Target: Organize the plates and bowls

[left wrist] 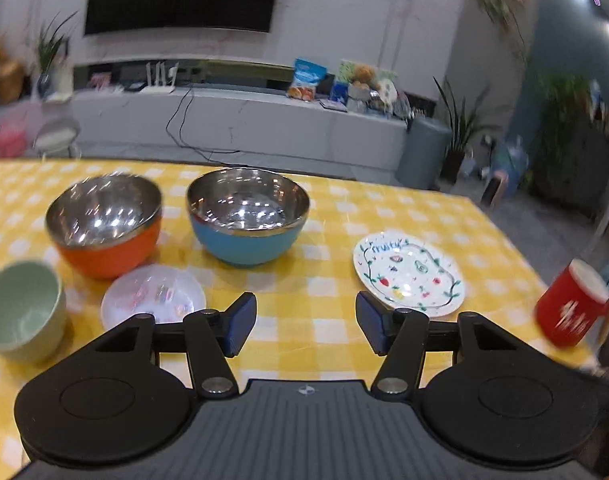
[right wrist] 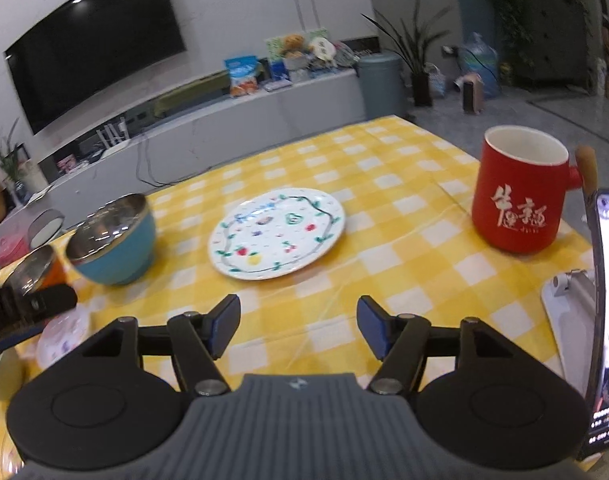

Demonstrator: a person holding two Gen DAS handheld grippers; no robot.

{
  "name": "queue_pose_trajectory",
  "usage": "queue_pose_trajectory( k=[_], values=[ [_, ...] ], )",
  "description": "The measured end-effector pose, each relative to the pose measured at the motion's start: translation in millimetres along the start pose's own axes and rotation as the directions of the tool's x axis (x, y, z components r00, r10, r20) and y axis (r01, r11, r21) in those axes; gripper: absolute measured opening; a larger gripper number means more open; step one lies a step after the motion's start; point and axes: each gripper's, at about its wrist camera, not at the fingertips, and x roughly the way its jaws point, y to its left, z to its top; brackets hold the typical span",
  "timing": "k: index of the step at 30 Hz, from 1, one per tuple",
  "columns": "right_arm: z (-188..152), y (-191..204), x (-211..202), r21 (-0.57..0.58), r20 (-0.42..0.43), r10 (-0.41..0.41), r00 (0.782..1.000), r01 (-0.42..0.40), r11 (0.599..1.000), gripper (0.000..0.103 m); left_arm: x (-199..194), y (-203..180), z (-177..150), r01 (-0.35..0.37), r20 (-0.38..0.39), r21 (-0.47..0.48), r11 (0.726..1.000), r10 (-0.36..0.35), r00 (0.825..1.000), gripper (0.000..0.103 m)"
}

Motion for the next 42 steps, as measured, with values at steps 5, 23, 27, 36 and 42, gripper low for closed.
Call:
queue_pose_trajectory(
  k=[5,23,27,36,42],
  values=[
    [9,-13,22,0.052,0.005,-0.007,1.0,0.006,0.999,0.066,27,-13,3,0.014,-0.026,-0.001,1.0,-0.014,1.0,0.067],
    [37,-26,88,0.089,0.012,0.026,1.0,-0.026,0.996,0.063,111,-25,16,0.099,-0.118,-0.117,0.988,-0.113,0.987,0.072],
    [41,-32,98,0.098,0.013,0.029,1.0,-0.03,0.995,0.062,120,-25,15,0.089,-0.122,-0.127,0.988,-0.104,0.987,0.072],
    [40,-32,111,0.1,0.009,0.071,0.997,-0.072,0.992,0.042,129,-31,16,0.092,-0.127,-0.111,0.99,-0.105,0.986,0.059],
    [36,-28,110,0.091,0.016,0.037,0.999,-0.039,0.995,0.02,132,-36,19,0.132,-0.154,-0.135,0.982,-0.152,0.976,0.024]
  ],
)
